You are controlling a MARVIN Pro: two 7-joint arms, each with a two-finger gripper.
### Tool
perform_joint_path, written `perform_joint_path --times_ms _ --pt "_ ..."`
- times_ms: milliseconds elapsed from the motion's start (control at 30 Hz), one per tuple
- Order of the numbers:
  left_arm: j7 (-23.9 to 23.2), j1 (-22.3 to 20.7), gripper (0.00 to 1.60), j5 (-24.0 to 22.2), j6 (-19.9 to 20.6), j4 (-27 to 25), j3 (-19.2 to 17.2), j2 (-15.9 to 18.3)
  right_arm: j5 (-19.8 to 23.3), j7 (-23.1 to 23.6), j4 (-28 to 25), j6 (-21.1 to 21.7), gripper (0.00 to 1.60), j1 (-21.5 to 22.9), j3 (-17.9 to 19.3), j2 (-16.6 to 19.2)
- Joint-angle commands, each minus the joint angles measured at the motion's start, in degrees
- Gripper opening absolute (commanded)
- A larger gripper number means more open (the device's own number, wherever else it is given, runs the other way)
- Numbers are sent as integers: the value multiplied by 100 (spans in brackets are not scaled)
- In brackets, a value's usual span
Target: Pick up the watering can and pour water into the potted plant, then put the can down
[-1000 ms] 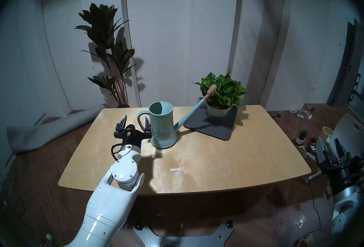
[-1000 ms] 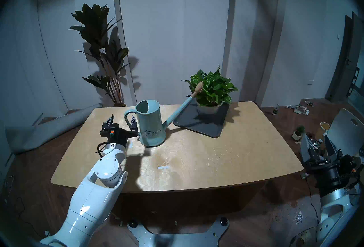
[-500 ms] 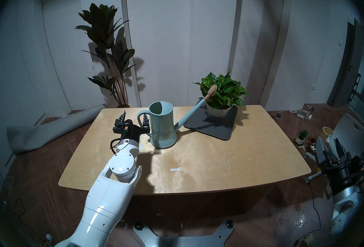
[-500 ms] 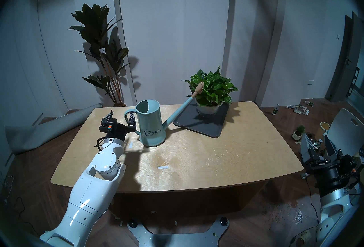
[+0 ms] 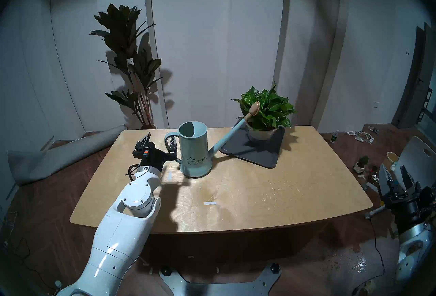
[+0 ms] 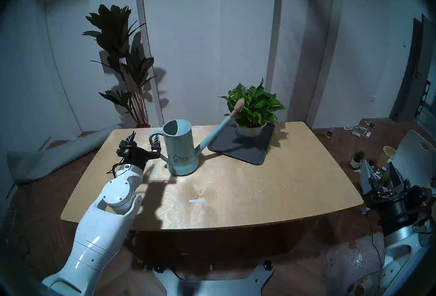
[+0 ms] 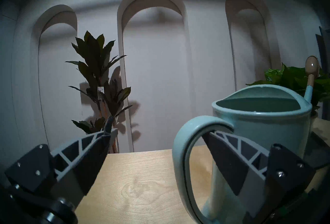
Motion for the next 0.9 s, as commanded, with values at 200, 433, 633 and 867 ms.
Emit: perform_joint_path --times_ms 200,433,633,867 --pt "-342 -492 160 -107 48 212 134 15 -13 11 -105 -9 160 -6 3 3" --pt "-457 -743 160 -115 8 506 267 16 -13 11 -104 -9 160 -6 3 4" --pt "-471 -942 160 -106 -34 764 318 -25 -12 12 -103 -10 160 -5 3 5" --pt "-455 -1244 160 -107 78 1114 322 -103 -11 13 -101 -11 160 -3 3 5"
